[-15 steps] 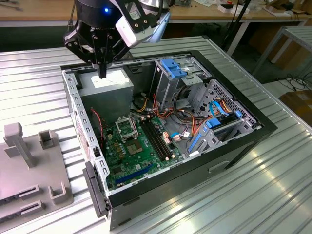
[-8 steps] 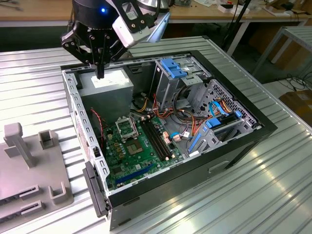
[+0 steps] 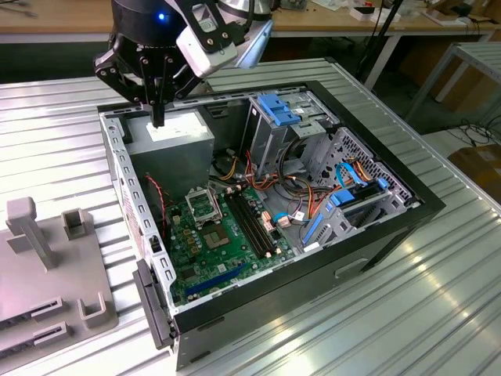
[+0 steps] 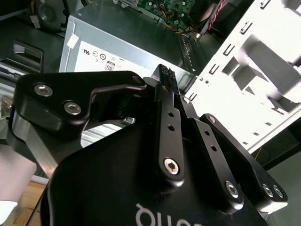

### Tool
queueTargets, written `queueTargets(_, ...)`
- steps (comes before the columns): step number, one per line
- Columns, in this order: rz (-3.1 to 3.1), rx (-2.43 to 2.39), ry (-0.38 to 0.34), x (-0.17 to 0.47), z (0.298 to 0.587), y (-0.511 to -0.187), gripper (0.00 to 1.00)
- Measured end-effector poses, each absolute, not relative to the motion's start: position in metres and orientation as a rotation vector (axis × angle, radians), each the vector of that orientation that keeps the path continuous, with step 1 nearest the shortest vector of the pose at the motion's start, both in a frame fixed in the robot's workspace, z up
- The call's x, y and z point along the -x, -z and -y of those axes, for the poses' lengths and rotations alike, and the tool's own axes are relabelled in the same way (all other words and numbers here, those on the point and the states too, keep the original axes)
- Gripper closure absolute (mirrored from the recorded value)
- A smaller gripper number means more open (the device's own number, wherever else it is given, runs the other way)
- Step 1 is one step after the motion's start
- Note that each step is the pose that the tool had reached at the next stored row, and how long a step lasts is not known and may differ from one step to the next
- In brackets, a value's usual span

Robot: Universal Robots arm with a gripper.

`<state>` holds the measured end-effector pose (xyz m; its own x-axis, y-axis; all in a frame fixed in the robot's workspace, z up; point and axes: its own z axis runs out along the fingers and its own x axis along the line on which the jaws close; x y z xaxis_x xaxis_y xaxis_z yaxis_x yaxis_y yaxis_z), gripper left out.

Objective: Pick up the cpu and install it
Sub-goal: 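Reach for the cpu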

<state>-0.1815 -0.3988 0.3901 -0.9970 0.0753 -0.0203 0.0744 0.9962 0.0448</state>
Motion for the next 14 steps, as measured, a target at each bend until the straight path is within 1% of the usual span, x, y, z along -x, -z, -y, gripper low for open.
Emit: queueTargets(14,-3.118,-0.117,-0.069,0.1885,0.3989,-0.3896,0.89)
